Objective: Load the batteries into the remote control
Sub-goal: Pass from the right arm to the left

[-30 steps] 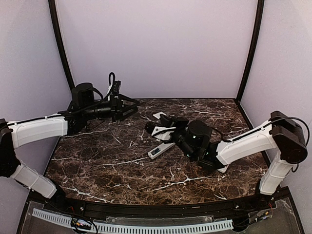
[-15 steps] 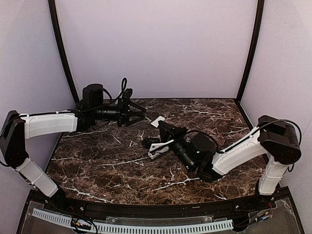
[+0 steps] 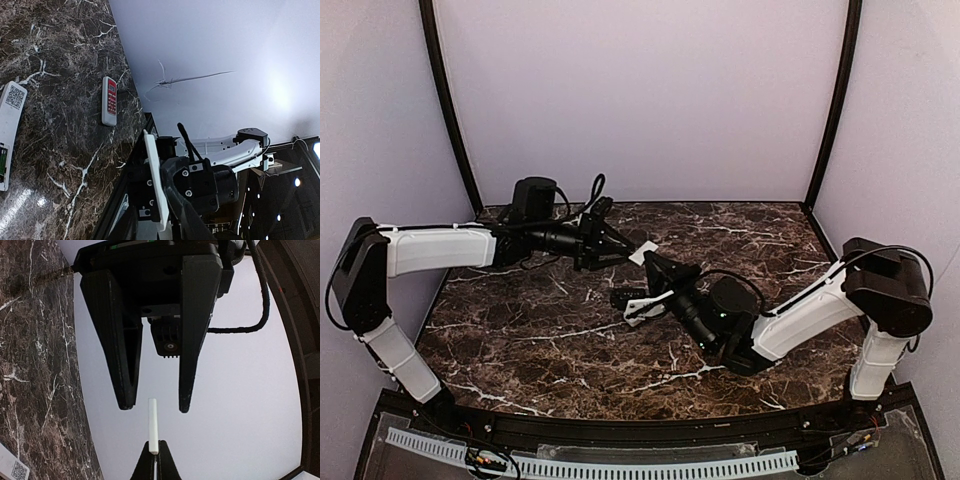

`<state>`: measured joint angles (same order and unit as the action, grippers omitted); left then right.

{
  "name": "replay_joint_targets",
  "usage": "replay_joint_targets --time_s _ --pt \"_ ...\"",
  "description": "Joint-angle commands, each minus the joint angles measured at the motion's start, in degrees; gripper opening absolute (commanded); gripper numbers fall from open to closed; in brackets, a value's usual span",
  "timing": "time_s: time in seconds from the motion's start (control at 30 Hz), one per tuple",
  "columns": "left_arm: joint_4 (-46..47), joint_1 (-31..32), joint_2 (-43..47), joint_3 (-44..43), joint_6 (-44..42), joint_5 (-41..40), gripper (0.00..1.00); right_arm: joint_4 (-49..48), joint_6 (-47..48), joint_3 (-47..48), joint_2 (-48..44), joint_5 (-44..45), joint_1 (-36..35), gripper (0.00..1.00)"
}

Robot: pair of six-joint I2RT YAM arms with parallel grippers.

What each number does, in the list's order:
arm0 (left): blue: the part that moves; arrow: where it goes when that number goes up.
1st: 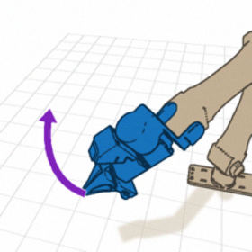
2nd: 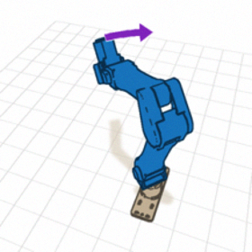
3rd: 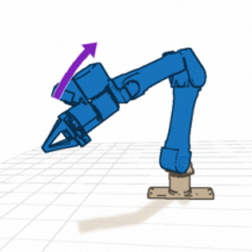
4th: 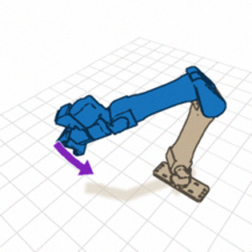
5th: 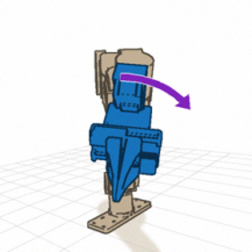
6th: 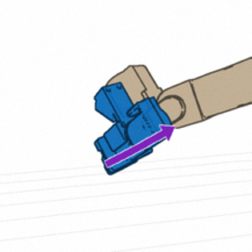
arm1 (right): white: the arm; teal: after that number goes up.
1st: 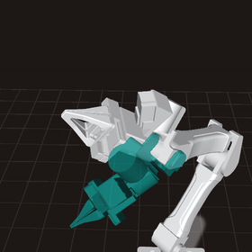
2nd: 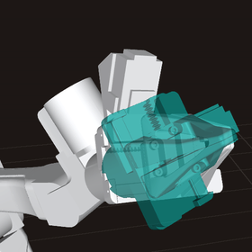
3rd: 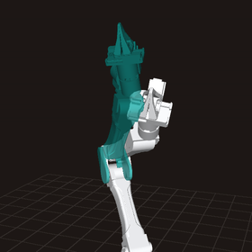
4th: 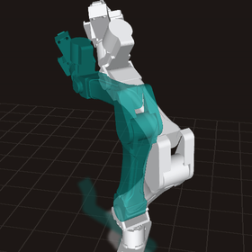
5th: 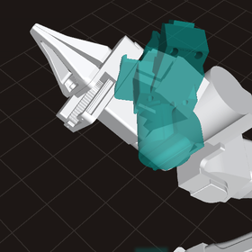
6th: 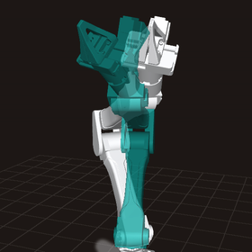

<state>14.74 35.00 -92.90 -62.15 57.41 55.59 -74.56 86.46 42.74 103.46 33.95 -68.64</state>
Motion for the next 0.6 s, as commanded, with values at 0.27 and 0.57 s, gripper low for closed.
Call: replay_joint_targets --time_s 0.27,0.57 --pt "-1.73 1.33 -1.31 -2.53 -1.62 2.59 0.12 -9.5 0.59 1.37 1.76 0.97 -0.74 0.0" --pt "1.62 1.46 -1.06 -2.39 -0.26 3.64 0.0 -11.63 0.89 0.95 1.74 1.19 -0.75 0.14"
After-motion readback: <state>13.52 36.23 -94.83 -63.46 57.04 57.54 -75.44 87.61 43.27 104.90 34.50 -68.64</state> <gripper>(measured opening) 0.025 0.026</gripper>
